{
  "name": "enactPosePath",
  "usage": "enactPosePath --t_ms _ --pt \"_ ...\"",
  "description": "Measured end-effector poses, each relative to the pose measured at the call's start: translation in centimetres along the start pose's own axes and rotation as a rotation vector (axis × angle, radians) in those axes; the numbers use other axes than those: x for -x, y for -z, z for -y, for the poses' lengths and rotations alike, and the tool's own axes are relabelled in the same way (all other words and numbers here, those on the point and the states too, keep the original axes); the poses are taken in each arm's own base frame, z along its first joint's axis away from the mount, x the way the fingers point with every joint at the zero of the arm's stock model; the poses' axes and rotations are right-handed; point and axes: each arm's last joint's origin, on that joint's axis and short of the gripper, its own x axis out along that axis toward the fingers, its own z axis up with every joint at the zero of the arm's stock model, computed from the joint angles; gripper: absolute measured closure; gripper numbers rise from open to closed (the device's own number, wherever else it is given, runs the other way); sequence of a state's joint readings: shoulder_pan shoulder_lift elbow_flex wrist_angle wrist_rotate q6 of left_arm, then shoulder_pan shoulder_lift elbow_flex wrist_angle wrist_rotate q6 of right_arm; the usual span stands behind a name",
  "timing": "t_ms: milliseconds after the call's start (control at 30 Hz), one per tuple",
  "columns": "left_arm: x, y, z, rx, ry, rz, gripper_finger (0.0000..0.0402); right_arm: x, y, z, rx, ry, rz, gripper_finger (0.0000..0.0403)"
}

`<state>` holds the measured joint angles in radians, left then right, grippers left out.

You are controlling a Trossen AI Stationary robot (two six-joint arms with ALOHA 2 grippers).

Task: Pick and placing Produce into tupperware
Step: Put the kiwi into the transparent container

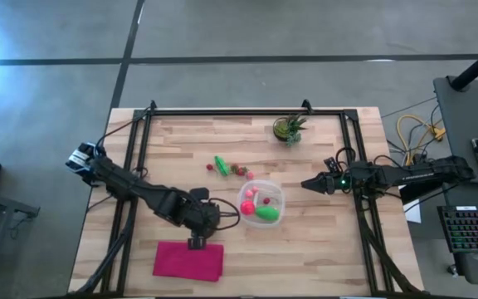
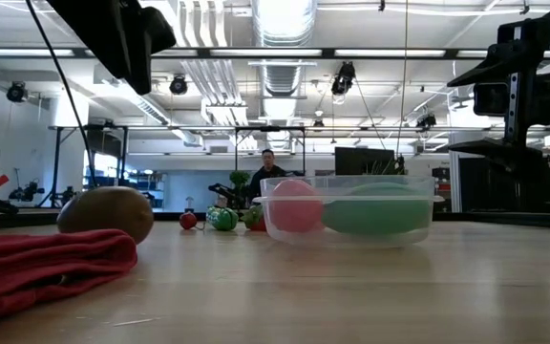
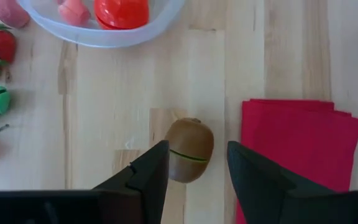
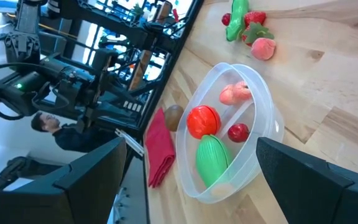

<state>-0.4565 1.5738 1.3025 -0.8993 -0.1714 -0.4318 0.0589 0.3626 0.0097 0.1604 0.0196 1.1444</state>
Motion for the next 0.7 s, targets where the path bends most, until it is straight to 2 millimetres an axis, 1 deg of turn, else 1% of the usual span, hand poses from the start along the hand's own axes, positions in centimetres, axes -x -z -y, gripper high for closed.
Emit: enactPosePath --t_ms 67,133,233,433,567,700 --pt "-0.2 0.3 0.2 -0.03 -0.001 -0.005 0.0253 0.0 0.0 0.0 0.0 0.0 0.0 0.0051" --pt "-0.8 0.7 0.2 -0.045 -0.021 -0.02 0.0253 0.0 0.0 0.0 -0.004 0.0 0.0 0.0051" --pt "-2.0 1.7 -0.1 -0.051 -0.044 -0.056 0.0253 0.0 0.0 0.0 -0.005 0.0 0.0 0.0051" --pt "-4.2 3.1 -0.3 -0.042 -0.032 -0.049 0.0253 0.0 0.0 0.0 0.0 0.0 0.0 0.0051" --pt "-4.8 3.7 -0.5 -0.042 -0.023 -0.05 0.0253 0.0 0.0 0.0 -0.002 0.0 0.0 0.0051" --pt "-4.9 3.5 -0.4 -0.032 -0.015 -0.03 0.0253 0.0 0.0 0.0 -0.004 0.0 0.0 0.0051"
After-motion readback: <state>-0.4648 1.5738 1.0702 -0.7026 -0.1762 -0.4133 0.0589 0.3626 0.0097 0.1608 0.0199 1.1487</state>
